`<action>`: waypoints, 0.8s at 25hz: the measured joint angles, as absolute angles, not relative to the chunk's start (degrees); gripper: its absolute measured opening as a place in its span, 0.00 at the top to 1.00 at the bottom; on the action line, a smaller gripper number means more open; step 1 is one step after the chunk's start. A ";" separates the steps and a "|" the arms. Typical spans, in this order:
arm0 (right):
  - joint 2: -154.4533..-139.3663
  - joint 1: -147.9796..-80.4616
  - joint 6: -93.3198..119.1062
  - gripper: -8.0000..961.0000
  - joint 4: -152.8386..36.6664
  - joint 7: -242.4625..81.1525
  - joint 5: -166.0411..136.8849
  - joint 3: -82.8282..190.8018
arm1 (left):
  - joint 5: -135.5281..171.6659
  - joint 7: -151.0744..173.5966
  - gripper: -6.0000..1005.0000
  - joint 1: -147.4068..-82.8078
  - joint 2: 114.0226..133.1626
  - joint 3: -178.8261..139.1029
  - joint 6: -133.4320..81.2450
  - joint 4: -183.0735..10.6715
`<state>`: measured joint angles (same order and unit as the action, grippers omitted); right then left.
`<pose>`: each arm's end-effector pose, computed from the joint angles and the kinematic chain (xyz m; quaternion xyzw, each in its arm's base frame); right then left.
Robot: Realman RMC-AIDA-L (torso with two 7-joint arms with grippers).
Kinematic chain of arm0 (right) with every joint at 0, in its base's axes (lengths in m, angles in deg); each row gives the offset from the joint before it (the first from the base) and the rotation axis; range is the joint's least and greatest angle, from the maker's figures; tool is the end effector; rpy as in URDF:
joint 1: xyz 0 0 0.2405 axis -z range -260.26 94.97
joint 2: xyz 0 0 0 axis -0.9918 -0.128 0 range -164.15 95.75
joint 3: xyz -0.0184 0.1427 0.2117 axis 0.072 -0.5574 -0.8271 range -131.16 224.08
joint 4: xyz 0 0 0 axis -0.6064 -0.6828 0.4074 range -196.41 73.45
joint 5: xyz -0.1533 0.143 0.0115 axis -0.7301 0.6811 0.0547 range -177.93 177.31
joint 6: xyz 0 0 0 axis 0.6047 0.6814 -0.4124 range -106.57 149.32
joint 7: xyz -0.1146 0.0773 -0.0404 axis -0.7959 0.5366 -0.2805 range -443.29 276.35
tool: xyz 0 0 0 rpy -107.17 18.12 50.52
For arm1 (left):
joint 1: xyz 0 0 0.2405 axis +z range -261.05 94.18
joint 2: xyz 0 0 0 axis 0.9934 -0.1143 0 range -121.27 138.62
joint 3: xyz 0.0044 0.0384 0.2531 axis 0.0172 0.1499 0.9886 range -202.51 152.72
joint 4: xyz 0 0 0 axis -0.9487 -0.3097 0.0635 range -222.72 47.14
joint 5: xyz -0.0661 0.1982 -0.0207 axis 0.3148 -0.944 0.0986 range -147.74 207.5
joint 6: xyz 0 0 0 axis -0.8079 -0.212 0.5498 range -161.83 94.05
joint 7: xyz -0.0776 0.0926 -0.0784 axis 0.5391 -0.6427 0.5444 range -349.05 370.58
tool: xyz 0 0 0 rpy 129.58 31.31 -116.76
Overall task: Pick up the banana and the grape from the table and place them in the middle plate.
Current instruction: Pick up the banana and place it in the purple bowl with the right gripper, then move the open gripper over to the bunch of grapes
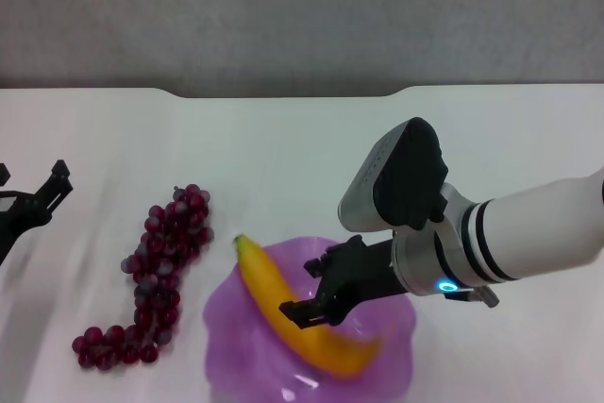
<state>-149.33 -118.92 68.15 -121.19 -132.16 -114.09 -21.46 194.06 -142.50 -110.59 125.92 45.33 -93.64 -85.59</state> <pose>0.1520 0.3486 -0.1138 -0.9756 0.1746 -0.0143 0.1321 -0.3659 0.3386 0.0070 -0.6834 -0.3341 -0.2860 0.5827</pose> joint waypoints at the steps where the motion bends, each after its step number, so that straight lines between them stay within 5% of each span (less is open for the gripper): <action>1: -149.33 -118.90 67.80 0.40 -121.15 -132.17 -114.07 -21.42 | 194.06 -142.48 0.11 -110.59 125.92 45.33 -93.70 -85.59; 7: -149.00 -117.16 65.88 0.28 -123.12 -132.51 -114.92 -22.68 | 194.14 -142.40 0.11 -110.15 125.92 45.33 -93.74 -85.59; 14: -149.04 -105.67 46.30 0.07 -127.23 -134.86 -123.06 -26.68 | 194.15 -142.19 0.11 -110.00 125.92 45.33 -93.82 -85.18; 20: -149.19 -100.18 25.95 0.08 -121.60 -136.31 -122.81 -23.57 | 194.15 -142.08 0.11 -109.97 125.94 45.33 -93.61 -85.16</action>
<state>-149.19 -100.18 25.95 -121.60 -136.31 -122.81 -23.57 194.15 -142.08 -109.97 125.94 45.33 -93.61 -85.16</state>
